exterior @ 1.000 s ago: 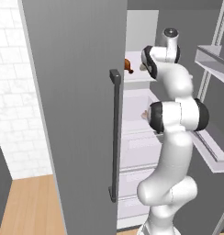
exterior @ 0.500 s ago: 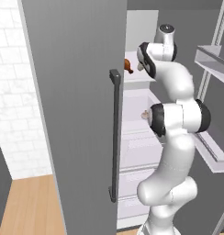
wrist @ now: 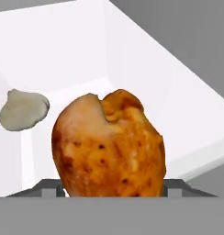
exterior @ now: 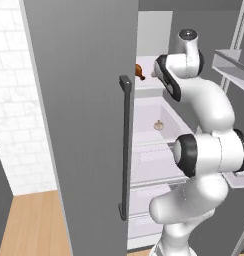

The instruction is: Place one garlic and one chicken drumstick in each tupperware on the nearby counter, to pack two identical lunches.

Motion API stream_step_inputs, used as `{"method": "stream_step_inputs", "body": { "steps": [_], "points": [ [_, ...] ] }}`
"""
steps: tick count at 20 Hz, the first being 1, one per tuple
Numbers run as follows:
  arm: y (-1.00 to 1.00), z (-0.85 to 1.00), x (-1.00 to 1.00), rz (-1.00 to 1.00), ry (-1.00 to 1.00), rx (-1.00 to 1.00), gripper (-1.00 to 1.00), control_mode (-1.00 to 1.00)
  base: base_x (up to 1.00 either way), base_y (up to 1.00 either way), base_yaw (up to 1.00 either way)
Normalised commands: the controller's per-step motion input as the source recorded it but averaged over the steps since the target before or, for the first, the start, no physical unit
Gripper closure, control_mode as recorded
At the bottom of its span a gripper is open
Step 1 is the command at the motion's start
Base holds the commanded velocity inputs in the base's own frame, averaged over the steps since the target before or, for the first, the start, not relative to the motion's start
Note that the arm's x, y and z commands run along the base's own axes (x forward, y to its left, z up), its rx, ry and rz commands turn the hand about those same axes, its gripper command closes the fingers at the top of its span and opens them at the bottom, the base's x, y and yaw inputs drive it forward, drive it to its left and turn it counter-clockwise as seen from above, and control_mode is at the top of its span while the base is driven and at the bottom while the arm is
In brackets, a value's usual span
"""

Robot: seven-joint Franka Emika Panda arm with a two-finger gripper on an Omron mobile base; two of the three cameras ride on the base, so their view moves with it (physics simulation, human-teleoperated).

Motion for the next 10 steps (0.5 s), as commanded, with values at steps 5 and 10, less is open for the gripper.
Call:
{"method": "stream_step_inputs", "body": {
  "steps": [5,10],
  "points": [
    [0.02,0.0,-1.0,-0.02,-0.08,0.0,1.0,-1.0,0.0,0.0,0.0],
    [0.05,0.0,-1.0,0.01,-0.08,0.0,1.0,-1.0,0.0,0.0,0.0]
  ]
}}
